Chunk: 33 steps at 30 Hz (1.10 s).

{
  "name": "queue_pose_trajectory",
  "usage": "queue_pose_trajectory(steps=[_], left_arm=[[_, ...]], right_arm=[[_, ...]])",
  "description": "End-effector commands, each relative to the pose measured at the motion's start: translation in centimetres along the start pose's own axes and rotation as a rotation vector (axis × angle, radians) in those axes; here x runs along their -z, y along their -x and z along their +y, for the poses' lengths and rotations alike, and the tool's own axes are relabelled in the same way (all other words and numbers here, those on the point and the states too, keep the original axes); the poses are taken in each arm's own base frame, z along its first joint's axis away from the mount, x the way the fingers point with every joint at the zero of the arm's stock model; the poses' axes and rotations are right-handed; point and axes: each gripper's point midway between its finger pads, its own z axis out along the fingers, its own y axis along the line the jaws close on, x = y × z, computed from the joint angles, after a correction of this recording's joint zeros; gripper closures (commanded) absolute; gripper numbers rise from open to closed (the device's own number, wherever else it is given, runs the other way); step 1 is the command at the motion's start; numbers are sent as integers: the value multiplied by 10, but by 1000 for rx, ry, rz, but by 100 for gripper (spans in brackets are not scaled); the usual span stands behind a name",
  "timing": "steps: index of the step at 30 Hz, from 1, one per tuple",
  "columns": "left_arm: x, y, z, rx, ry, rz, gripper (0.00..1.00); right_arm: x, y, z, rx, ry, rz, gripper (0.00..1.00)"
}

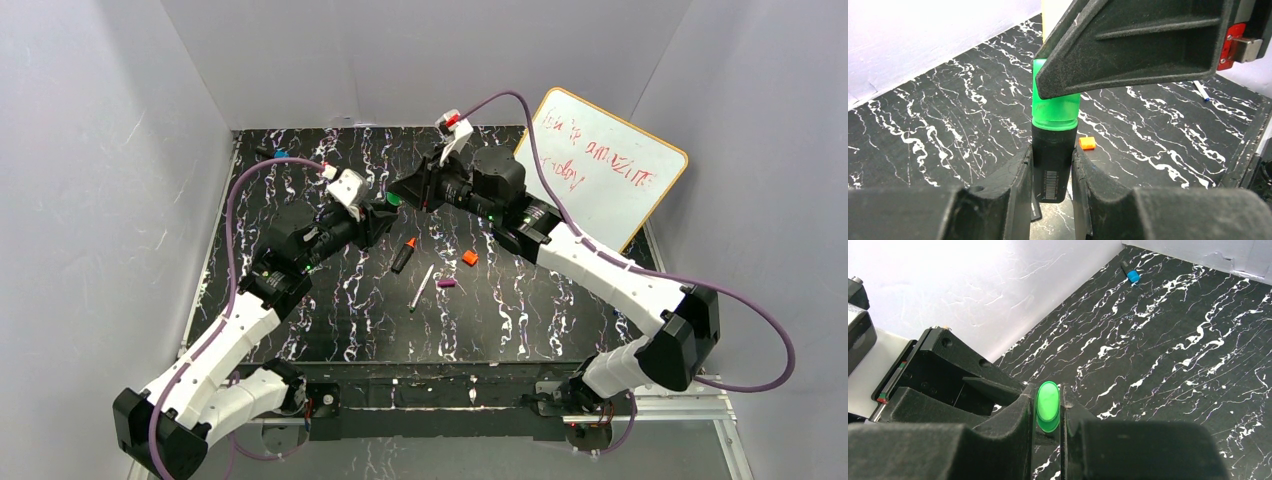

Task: Insert the pens into the pen caps

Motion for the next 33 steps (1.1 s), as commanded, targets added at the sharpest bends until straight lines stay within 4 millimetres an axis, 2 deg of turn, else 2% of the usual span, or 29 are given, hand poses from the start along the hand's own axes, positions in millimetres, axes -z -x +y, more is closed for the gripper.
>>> queue_pose_trajectory(steps=[1,14,33], left_arm=[[1,38,4,-72,16,-87,100],[2,41,10,-101,46,-83,100],[5,72,18,-128,97,-183,100]], right_arm=[[-5,-2,19,37,44,26,99],[-6,-8,18,85,28,56,99],[-12,-27,23,71,59,98,99]])
